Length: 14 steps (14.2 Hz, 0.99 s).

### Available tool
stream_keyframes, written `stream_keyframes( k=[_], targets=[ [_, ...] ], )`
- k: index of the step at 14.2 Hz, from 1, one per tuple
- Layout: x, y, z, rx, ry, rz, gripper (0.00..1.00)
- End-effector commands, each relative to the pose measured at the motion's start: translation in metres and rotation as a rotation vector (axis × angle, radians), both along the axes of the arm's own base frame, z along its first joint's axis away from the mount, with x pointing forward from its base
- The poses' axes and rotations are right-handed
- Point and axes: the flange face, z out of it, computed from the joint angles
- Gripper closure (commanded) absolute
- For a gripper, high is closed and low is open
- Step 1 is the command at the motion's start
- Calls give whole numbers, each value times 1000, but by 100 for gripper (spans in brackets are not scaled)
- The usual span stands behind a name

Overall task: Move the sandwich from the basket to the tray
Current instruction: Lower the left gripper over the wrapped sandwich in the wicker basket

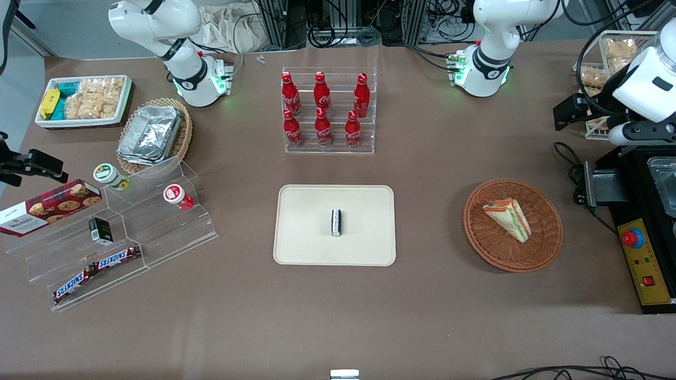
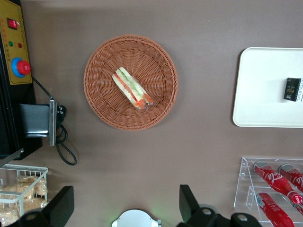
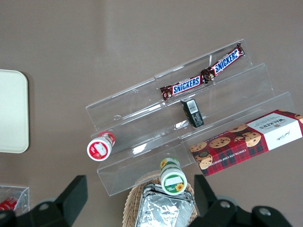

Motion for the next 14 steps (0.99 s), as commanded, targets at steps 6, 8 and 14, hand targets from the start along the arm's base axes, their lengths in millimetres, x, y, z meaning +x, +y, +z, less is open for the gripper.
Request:
stream_keyframes(
  k=[6,8,14],
  targets=[
    [9,11,-21,29,38,72,0],
    [10,27,-49,40,61,173,0],
    [18,47,-162,49,32,410,0]
  ],
)
